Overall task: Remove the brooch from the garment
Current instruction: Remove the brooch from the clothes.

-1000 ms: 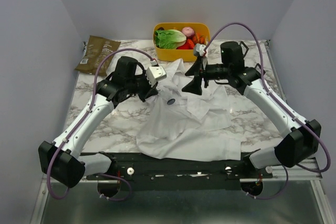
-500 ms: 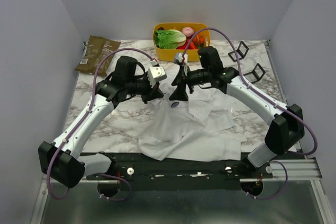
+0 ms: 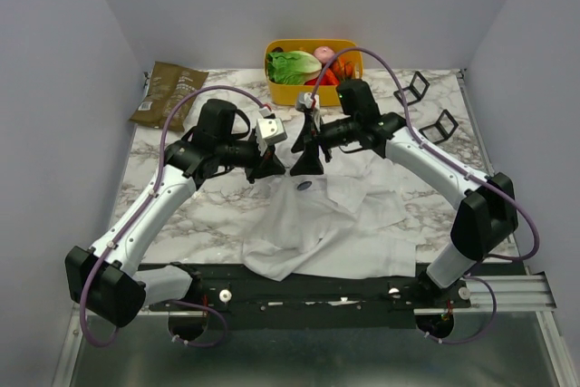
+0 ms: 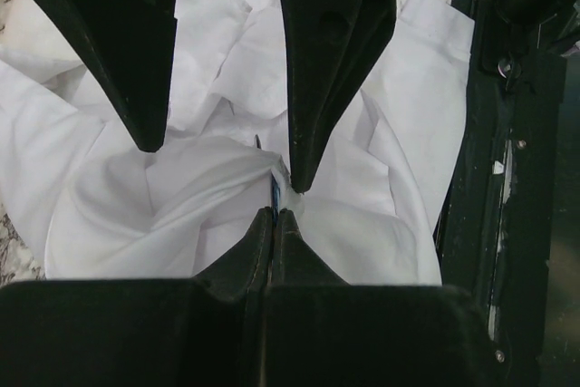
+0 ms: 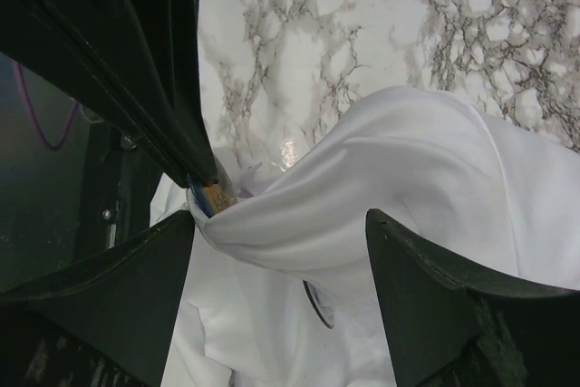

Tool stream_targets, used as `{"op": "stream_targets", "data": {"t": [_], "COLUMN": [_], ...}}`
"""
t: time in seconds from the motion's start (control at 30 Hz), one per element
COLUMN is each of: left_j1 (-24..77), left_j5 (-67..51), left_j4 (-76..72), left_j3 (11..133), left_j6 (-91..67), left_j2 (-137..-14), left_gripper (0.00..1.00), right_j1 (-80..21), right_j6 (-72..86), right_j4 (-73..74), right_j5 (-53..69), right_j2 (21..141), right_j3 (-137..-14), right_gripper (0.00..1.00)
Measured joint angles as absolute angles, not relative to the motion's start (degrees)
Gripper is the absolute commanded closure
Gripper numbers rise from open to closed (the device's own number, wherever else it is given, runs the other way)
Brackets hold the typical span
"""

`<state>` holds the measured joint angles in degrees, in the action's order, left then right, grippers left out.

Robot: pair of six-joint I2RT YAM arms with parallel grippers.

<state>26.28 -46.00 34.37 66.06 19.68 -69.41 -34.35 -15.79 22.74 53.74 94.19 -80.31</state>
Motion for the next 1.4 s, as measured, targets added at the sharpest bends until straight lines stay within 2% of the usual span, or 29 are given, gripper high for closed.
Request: {"op": "stream_targets", "data": {"t": [0.07,0.17,0.2,0.27,0.3,0.4,0.47,0.5,0.57,0.7,0.87,1.03,1.23,1.33,1.4], "left_j1": [26.3,26.3,26.3,26.3,26.3,26.2,26.0,26.0,26.0,26.0,26.1,26.1,26.1,26.1,26.1], "left_j5": [-46.6,-47.4,-47.5,-47.8,-47.9,-47.6,-47.6,-47.6,-47.6,-47.2,-47.1,-46.9,-45.2,-43.5,-42.3], "left_j4": [34.3,34.4,34.3,34.4,34.3,34.4,34.9,35.0,35.2,35.3,35.4,36.2,36.6,36.5,36.5], "left_j3": [66.1,66.1,66.1,66.1,66.1,66.1,66.1,66.1,66.1,66.1,66.1,66.1,66.1,66.1,66.1], "left_j6": [19.7,19.7,19.7,19.7,19.7,20.0,20.0,19.9,20.1,20.3,20.5,21.4,22.1,22.0,21.9], "left_j2": [-69.4,-69.4,-69.4,-69.4,-69.4,-69.4,-69.4,-69.4,-69.4,-69.2,-67.7,-67.1,-67.6,-68.6,-69.0], "left_gripper": [1.00,1.00,1.00,1.00,1.00,1.00,1.00,0.91,0.83,0.61,0.49,0.46,0.46,0.55,0.56], "right_j1": [-34.5,-35.4,-35.7,-36.4,-36.8,-37.6,-38.0,-38.0,-38.0,-38.1,-38.2,-38.2,-38.2,-38.2,-38.2], "right_j6": [-16.6,-17.5,-17.8,-18.3,-18.7,-19.4,-20.0,-20.4,-20.9,-21.3,-21.7,-22.2,-22.5,-22.7,-22.9], "right_j4": [23.2,23.6,23.7,24.0,24.3,25.7,26.5,26.7,27.0,27.3,27.5,27.6,27.7,28.3,28.4], "right_j5": [55.0,55.7,55.8,55.8,55.9,56.5,56.6,56.7,56.7,56.8,56.3,56.1,56.1,56.1,56.1], "right_j2": [94.2,94.2,94.2,94.2,94.2,94.3,94.3,94.3,94.3,94.3,94.3,94.3,94.2,94.2,94.1], "right_j3": [-80.3,-80.3,-80.4,-80.6,-80.6,-81.2,-81.5,-81.5,-81.5,-81.5,-81.5,-81.5,-81.5,-81.5,-81.5], "right_gripper": [0.22,0.34,0.43,0.52,0.65,0.85,0.91,0.96,0.99,0.99,0.99,0.99,0.99,0.99,0.99]}}
